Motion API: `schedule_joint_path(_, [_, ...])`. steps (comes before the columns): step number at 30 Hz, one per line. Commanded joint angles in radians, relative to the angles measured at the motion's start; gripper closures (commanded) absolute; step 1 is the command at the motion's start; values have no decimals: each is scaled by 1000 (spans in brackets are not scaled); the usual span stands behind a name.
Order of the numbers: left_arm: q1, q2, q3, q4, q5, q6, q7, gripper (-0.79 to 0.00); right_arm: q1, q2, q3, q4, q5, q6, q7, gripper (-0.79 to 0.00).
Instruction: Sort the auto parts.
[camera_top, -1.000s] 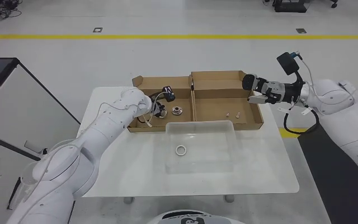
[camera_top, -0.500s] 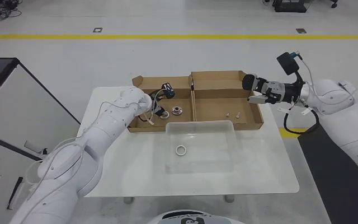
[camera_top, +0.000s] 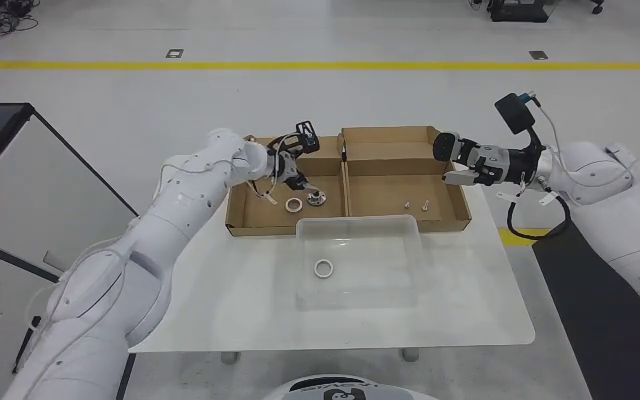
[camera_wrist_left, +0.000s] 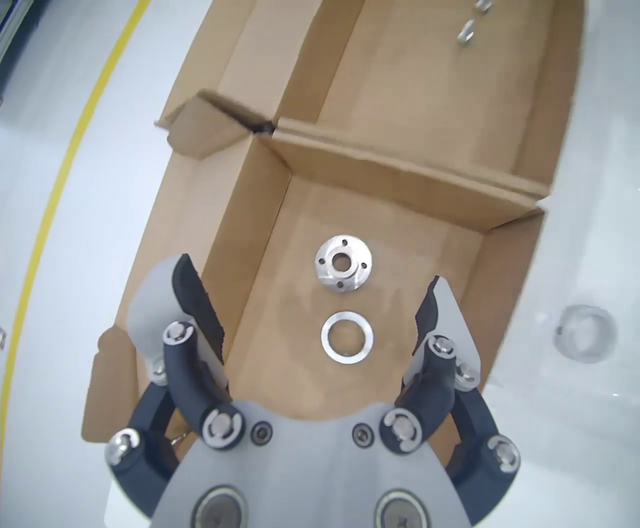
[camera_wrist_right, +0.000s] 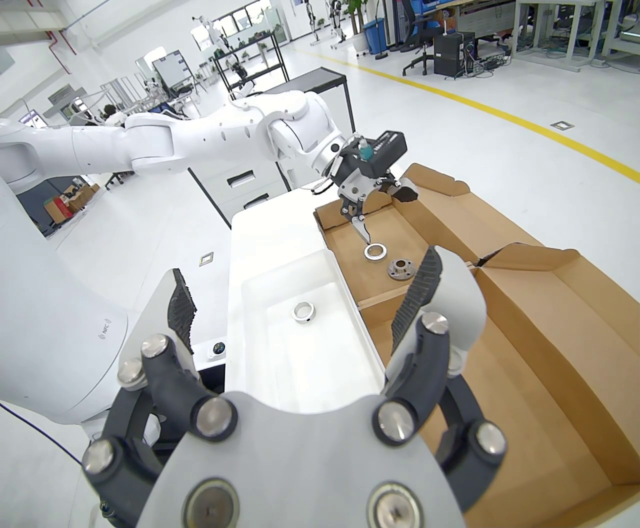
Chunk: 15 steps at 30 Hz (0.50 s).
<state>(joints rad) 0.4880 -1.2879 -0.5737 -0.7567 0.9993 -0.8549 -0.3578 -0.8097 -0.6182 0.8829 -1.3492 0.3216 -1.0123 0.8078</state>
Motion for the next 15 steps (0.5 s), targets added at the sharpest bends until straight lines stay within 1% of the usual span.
schedule_joint_path(1, [9, 21, -32, -47, -26, -77, 2, -785, 0, 0, 0, 0, 0, 0, 0, -785])
schedule_joint_path(4, [36, 56, -82, -123, -58, -157, -25, -785, 0, 0, 0, 0, 0, 0, 0, -785])
schedule_joint_path(6, [63, 81, -93, -208, -70, -157, -79, -785, 0, 0, 0, 0, 0, 0, 0, -785])
schedule_joint_path(11, [145, 145, -151, -402, -185, -157, -230, -785, 0, 0, 0, 0, 0, 0, 0, -785])
schedule_joint_path(15, [225, 188, -208, -569, -285, -109, -357, -785, 0, 0, 0, 0, 0, 0, 0, -785])
